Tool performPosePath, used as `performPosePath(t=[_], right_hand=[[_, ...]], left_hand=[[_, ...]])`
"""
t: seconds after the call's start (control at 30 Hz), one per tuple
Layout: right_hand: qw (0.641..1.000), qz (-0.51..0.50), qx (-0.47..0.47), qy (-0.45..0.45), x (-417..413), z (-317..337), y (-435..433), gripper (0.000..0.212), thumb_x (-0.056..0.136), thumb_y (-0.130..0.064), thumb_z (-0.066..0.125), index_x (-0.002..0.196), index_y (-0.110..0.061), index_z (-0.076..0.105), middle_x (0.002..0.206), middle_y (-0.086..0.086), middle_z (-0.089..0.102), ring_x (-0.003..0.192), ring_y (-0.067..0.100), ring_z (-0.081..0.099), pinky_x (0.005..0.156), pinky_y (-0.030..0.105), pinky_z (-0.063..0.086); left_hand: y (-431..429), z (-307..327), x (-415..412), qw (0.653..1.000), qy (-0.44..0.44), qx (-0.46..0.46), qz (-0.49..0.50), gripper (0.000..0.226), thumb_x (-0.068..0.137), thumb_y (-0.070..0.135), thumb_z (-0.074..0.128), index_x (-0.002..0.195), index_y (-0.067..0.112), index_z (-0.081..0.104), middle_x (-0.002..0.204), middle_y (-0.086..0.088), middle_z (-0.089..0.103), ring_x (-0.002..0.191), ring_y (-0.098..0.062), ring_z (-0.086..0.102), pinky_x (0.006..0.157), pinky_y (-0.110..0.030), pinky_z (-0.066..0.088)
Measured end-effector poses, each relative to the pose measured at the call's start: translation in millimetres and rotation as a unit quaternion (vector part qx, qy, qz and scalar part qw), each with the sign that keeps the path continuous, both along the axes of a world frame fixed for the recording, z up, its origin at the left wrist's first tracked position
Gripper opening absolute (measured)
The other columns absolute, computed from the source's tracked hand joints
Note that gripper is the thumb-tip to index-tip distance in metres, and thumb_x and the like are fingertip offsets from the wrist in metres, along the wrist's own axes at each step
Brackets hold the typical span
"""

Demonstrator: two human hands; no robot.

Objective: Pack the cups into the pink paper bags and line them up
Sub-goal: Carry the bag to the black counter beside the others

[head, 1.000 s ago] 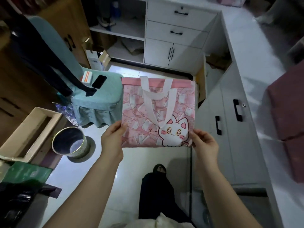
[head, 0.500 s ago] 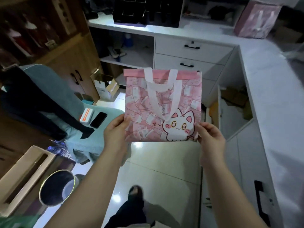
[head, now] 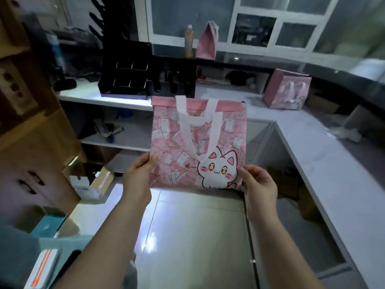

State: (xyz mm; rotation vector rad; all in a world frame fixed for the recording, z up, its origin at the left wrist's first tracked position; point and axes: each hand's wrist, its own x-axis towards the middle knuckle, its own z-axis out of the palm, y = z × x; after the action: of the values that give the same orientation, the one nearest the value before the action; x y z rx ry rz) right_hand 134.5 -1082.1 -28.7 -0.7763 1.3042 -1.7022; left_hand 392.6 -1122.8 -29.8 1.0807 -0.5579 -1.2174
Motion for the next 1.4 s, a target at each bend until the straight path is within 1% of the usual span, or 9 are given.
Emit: performPosePath(t=[0.3, 0.4, 0.53, 0.63, 0.83, 0.9, 1.0, 1.23, 1.4], right_hand=[[0.994, -0.068, -0.085, 0.019, -29, 45, -203, 0.026, 0.085, -0.002, 0.07, 0.084, -0.027, 0.077, 0.087, 0.0, 0.076, 0.078, 0.011, 0.071, 0.066, 0.018, 0.055], [0.992, -0.06, -0.114, 0.016, -51, 64, -273, 0.026, 0.084, 0.001, 0.07, 0.089, -0.024, 0.076, 0.086, -0.003, 0.075, 0.078, 0.006, 0.07, 0.065, 0.015, 0.054], [0.987, -0.044, -0.157, 0.009, -84, 95, -378, 0.027, 0.084, 0.0, 0.07, 0.102, -0.02, 0.072, 0.09, -0.005, 0.076, 0.084, 0.008, 0.071, 0.068, 0.016, 0.055], [0.986, -0.005, -0.166, 0.013, -109, 115, -455, 0.034, 0.083, -0.006, 0.073, 0.111, -0.025, 0.069, 0.103, -0.004, 0.074, 0.097, 0.011, 0.069, 0.077, 0.021, 0.057], [0.961, 0.078, -0.195, 0.181, -151, 156, -605, 0.063, 0.083, -0.013, 0.074, 0.13, -0.048, 0.052, 0.15, -0.015, 0.038, 0.134, 0.007, 0.041, 0.103, 0.026, 0.039], [0.946, 0.088, -0.186, 0.252, -153, 165, -647, 0.069, 0.082, -0.017, 0.076, 0.13, -0.056, 0.045, 0.154, -0.021, 0.027, 0.139, 0.001, 0.029, 0.101, 0.016, 0.029], [0.937, 0.123, -0.16, 0.287, -157, 173, -707, 0.073, 0.082, -0.018, 0.075, 0.135, -0.054, 0.039, 0.157, -0.019, 0.021, 0.141, 0.002, 0.021, 0.106, 0.021, 0.023], [0.943, 0.162, -0.109, 0.268, -165, 158, -832, 0.075, 0.085, -0.016, 0.072, 0.142, -0.048, 0.035, 0.157, -0.015, 0.024, 0.131, 0.016, 0.043, 0.106, 0.042, 0.045], [0.951, 0.153, -0.083, 0.255, -196, 150, -911, 0.084, 0.077, -0.015, 0.079, 0.144, -0.043, 0.037, 0.16, -0.016, 0.015, 0.134, 0.02, 0.043, 0.097, 0.032, 0.05]], left_hand=[[-229, 41, -42, 0.999, 0.011, -0.013, -0.039, 0.02, 0.088, 0.012, 0.07, 0.106, 0.02, 0.072, 0.105, -0.004, 0.075, 0.092, -0.025, 0.072, 0.075, -0.046, 0.059], [-306, 59, -67, 0.999, 0.024, -0.036, -0.029, 0.023, 0.086, 0.01, 0.072, 0.108, 0.017, 0.071, 0.105, -0.003, 0.075, 0.093, -0.024, 0.072, 0.078, -0.044, 0.059], [-409, 96, -103, 0.995, 0.015, -0.097, -0.036, 0.021, 0.089, 0.006, 0.067, 0.108, 0.015, 0.07, 0.094, 0.004, 0.076, 0.078, -0.011, 0.073, 0.058, -0.029, 0.058], [-485, 128, -130, 0.994, 0.008, -0.105, -0.026, 0.028, 0.091, 0.007, 0.066, 0.118, 0.011, 0.066, 0.11, -0.003, 0.073, 0.093, -0.019, 0.071, 0.066, -0.033, 0.058], [-617, 182, -186, 0.987, 0.046, -0.153, -0.002, 0.029, 0.091, 0.009, 0.066, 0.12, 0.011, 0.067, 0.109, -0.007, 0.073, 0.094, -0.023, 0.072, 0.067, -0.033, 0.059], [-655, 192, -205, 0.986, 0.061, -0.152, 0.005, 0.024, 0.09, 0.009, 0.067, 0.113, 0.013, 0.07, 0.108, -0.008, 0.074, 0.095, -0.024, 0.072, 0.073, -0.039, 0.06], [-707, 201, -232, 0.987, 0.07, -0.144, 0.011, 0.018, 0.089, 0.008, 0.068, 0.103, 0.018, 0.073, 0.107, -0.008, 0.073, 0.096, -0.025, 0.071, 0.083, -0.048, 0.058], [-830, 192, -289, 0.989, 0.055, -0.136, -0.016, 0.021, 0.09, 0.007, 0.066, 0.092, 0.026, 0.074, 0.098, -0.002, 0.075, 0.093, -0.024, 0.072, 0.085, -0.047, 0.058], [-919, 188, -336, 0.988, 0.051, -0.115, -0.086, 0.021, 0.09, 0.006, 0.066, 0.105, 0.02, 0.073, 0.104, -0.005, 0.074, 0.097, -0.027, 0.07, 0.088, -0.049, 0.056]])
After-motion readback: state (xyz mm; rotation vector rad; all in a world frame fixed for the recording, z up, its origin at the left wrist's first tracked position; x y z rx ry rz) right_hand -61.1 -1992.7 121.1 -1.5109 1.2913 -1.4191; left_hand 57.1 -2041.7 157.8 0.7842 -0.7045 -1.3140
